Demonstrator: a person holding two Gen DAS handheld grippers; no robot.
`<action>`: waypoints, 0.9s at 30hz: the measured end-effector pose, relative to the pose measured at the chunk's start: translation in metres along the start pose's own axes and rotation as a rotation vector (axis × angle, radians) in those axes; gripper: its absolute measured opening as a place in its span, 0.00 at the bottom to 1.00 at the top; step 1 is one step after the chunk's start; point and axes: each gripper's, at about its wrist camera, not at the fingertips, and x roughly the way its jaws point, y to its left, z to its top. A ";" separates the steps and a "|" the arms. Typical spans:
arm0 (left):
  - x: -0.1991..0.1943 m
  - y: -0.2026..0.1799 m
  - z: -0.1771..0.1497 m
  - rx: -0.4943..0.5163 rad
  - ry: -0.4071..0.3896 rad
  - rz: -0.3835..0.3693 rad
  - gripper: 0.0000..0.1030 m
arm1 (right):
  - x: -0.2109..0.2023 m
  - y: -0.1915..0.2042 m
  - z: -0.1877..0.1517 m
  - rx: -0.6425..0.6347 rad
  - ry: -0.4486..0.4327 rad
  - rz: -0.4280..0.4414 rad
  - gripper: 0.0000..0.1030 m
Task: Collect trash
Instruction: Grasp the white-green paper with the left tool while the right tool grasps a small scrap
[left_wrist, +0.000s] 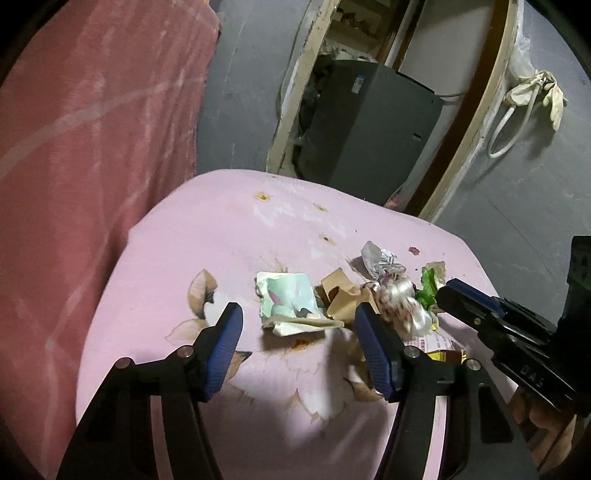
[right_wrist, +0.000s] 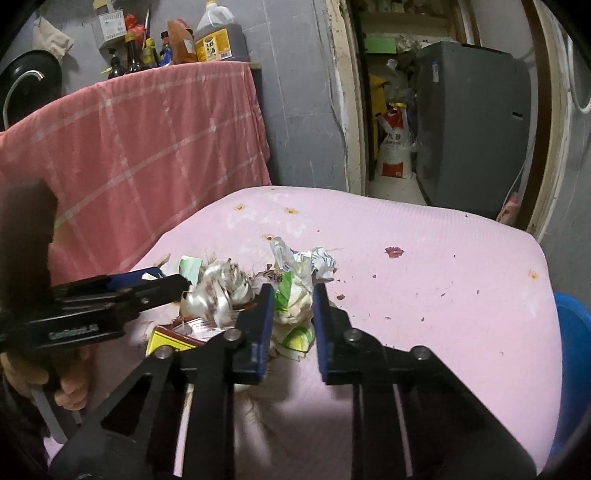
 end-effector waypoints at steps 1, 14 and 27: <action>0.002 -0.001 0.001 0.004 0.005 0.003 0.55 | 0.001 0.001 0.000 0.000 0.001 0.001 0.16; 0.016 -0.005 0.001 0.057 0.047 0.081 0.34 | -0.004 0.003 -0.003 -0.013 -0.013 0.013 0.05; -0.016 -0.013 -0.011 0.046 -0.054 0.070 0.34 | -0.029 0.010 -0.008 -0.049 -0.101 -0.002 0.01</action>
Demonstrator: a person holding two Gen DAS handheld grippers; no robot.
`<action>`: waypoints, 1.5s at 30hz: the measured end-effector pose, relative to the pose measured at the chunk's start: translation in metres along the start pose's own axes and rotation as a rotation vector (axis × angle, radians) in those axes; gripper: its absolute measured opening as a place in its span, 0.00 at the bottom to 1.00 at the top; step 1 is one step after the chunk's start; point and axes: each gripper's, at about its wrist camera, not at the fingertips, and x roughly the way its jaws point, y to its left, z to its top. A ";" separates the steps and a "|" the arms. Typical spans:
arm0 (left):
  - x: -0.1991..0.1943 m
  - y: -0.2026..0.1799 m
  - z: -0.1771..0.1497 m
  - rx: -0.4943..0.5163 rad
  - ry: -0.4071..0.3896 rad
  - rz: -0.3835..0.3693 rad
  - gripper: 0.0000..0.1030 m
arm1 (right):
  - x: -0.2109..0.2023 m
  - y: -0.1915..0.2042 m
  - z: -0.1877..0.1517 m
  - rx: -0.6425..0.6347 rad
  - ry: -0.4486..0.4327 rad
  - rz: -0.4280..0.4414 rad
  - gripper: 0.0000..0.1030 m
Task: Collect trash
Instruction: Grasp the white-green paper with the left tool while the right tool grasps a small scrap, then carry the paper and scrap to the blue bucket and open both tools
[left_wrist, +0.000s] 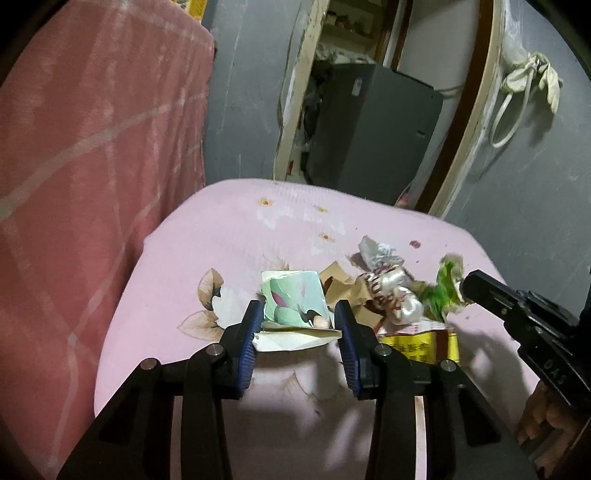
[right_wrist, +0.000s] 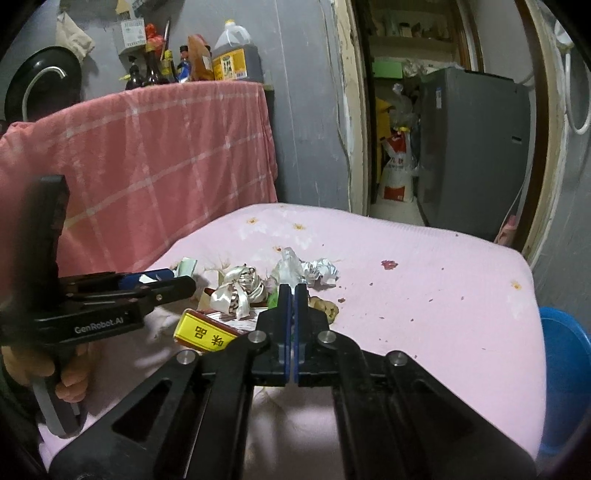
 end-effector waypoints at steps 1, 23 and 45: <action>-0.003 -0.001 0.000 -0.004 -0.010 -0.003 0.34 | -0.004 -0.001 0.000 0.003 -0.011 0.001 0.01; -0.066 -0.139 0.024 0.119 -0.360 -0.210 0.34 | -0.158 -0.047 0.017 0.007 -0.380 -0.209 0.01; 0.081 -0.338 0.038 0.220 -0.010 -0.438 0.34 | -0.185 -0.215 -0.050 0.224 -0.282 -0.475 0.01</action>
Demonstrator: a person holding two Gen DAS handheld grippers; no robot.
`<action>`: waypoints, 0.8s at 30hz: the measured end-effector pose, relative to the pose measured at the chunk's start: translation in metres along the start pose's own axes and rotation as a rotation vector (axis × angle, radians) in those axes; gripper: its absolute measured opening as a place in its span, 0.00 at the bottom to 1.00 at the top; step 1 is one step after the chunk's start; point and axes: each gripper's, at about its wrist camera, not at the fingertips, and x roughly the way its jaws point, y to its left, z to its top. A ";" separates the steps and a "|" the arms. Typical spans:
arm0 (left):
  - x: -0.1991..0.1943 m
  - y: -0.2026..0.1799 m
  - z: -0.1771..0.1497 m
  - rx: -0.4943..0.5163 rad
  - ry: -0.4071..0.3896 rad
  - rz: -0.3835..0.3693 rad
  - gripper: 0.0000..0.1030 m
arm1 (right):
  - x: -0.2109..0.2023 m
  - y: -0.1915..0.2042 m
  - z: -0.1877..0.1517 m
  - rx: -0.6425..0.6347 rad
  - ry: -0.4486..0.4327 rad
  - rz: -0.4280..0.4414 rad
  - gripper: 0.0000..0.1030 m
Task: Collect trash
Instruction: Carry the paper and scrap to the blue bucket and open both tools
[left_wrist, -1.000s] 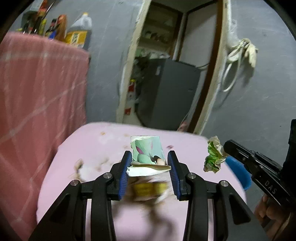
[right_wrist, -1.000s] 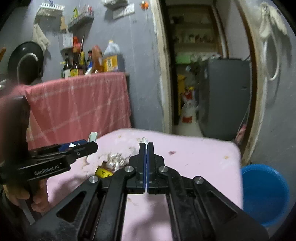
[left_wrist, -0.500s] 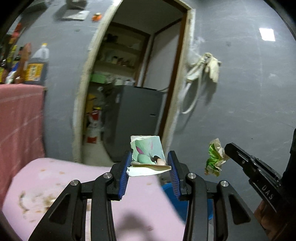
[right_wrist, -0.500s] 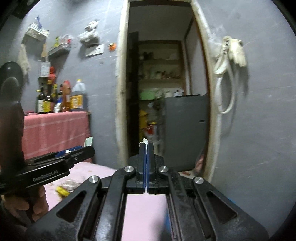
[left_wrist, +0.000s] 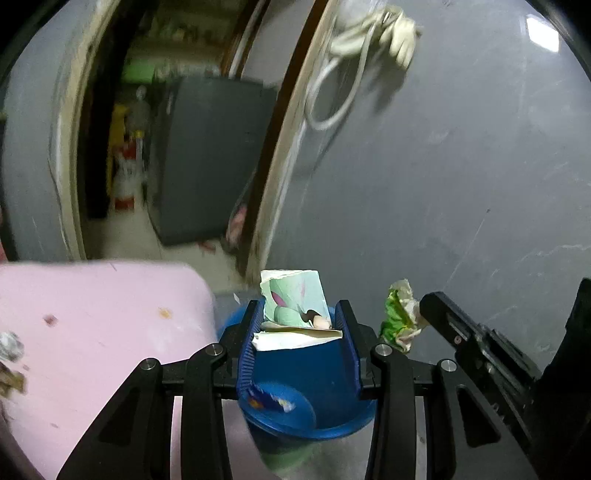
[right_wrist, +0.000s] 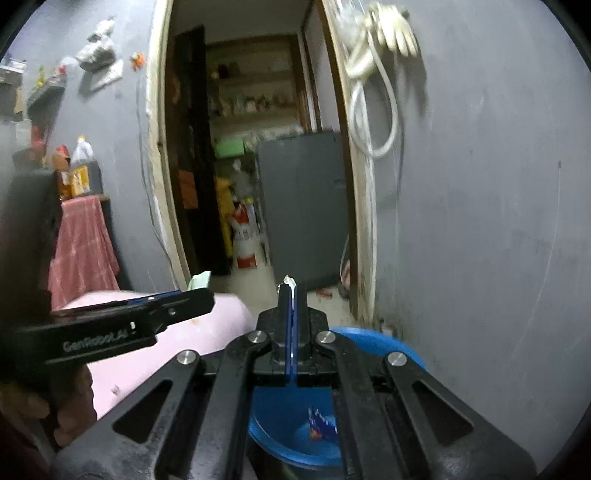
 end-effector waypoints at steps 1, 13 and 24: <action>0.009 -0.001 -0.002 -0.006 0.021 0.003 0.34 | 0.005 -0.004 -0.004 0.010 0.016 -0.001 0.01; 0.067 0.011 -0.025 -0.054 0.179 0.021 0.47 | 0.032 -0.043 -0.036 0.141 0.141 -0.021 0.04; 0.020 0.013 -0.015 -0.052 0.053 0.025 0.63 | 0.000 -0.037 -0.010 0.131 0.052 -0.054 0.43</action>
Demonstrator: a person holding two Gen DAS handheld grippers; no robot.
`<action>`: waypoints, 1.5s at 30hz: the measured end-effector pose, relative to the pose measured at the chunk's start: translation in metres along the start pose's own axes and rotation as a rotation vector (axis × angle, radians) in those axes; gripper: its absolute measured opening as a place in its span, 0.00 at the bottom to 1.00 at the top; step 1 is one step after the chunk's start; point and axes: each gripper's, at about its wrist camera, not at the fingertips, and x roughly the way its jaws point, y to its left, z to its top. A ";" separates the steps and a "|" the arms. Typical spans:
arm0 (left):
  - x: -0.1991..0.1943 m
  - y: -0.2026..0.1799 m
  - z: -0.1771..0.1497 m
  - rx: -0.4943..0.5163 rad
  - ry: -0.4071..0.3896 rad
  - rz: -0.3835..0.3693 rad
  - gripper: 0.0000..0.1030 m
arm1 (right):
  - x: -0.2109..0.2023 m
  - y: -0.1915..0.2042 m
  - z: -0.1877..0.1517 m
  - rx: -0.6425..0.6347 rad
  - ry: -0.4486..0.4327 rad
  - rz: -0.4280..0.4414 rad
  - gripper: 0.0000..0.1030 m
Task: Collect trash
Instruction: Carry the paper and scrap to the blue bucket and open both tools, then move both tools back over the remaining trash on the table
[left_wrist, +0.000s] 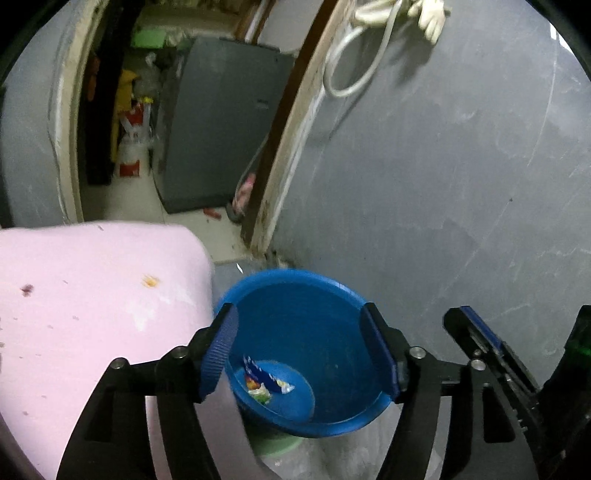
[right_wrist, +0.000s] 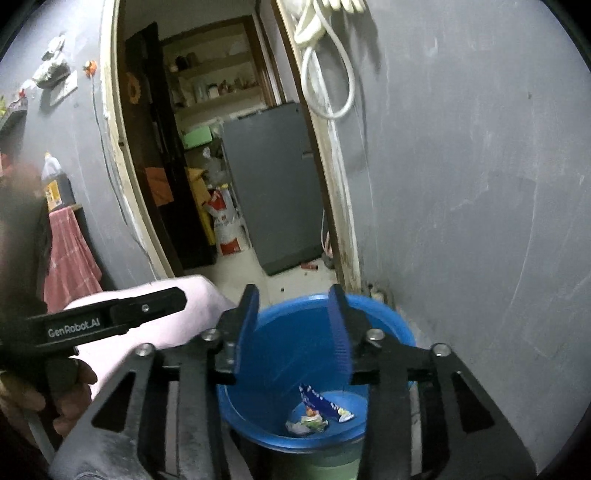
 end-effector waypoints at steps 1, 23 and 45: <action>-0.009 0.001 0.002 0.003 -0.024 0.006 0.65 | -0.007 0.004 0.004 -0.006 -0.019 0.001 0.48; -0.215 0.084 0.002 -0.035 -0.399 0.241 0.98 | -0.090 0.126 0.042 -0.109 -0.262 0.171 1.00; -0.277 0.183 -0.064 -0.163 -0.307 0.411 0.98 | -0.052 0.237 -0.006 -0.219 -0.123 0.375 1.00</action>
